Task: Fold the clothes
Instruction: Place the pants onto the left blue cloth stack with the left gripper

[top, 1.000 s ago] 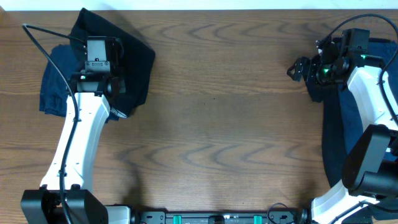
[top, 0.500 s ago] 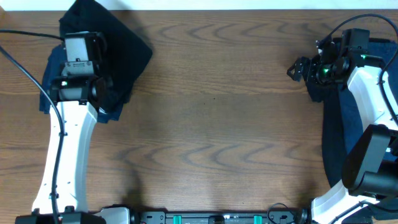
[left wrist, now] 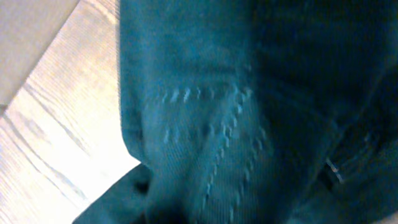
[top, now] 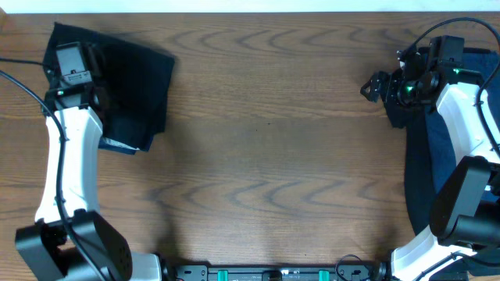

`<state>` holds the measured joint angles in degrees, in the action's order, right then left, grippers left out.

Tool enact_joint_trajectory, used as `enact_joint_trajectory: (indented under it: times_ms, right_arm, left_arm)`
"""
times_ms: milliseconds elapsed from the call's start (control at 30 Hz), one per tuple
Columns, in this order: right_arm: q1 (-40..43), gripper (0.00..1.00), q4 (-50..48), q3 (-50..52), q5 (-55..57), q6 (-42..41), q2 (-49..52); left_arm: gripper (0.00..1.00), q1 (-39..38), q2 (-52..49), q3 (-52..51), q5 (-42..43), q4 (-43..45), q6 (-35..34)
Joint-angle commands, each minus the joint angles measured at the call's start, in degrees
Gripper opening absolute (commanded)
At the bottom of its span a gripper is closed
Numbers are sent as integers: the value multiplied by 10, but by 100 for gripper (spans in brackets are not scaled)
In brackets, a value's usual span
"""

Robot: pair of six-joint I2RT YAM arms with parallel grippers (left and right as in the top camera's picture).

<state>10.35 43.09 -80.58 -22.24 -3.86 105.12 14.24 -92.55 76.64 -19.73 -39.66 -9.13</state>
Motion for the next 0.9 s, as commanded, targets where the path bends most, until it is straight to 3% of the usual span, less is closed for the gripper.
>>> enact_joint_trajectory:
  times_ms: [0, 167, 267, 433, 500, 533, 600, 667, 733, 867]
  right_arm:
    - [1, 99, 2, -5, 0, 1, 0]
    - [1, 99, 2, -5, 0, 1, 0]
    - [1, 99, 2, -5, 0, 1, 0]
    - [1, 99, 2, -5, 0, 1, 0]
    - [1, 99, 2, -5, 0, 1, 0]
    - [1, 99, 2, -5, 0, 1, 0]
    - [1, 99, 2, -5, 0, 1, 0]
    - [1, 99, 2, -5, 0, 1, 0]
    - [1, 99, 2, -5, 0, 1, 0]
    - [1, 99, 2, -5, 0, 1, 0]
  left_arm:
    - [36, 26, -28, 15, -13, 12, -14]
    - [84, 60, -63, 15, -13, 29, -38]
    - [91, 80, -58, 21, 27, 31, -43]
    - [92, 94, -4, 31, 109, 30, -51]
    - [88, 94, 18, 31, 140, 23, -64]
    - [80, 94, 30, 31, 164, 15, -67]
    - [50, 94, 46, 31, 222, -6, -69]
    - [35, 94, 52, 30, 292, -35, -73]
    - [29, 92, 51, 27, 345, -69, -73]
    - [21, 90, 44, -3, 358, -94, -73]
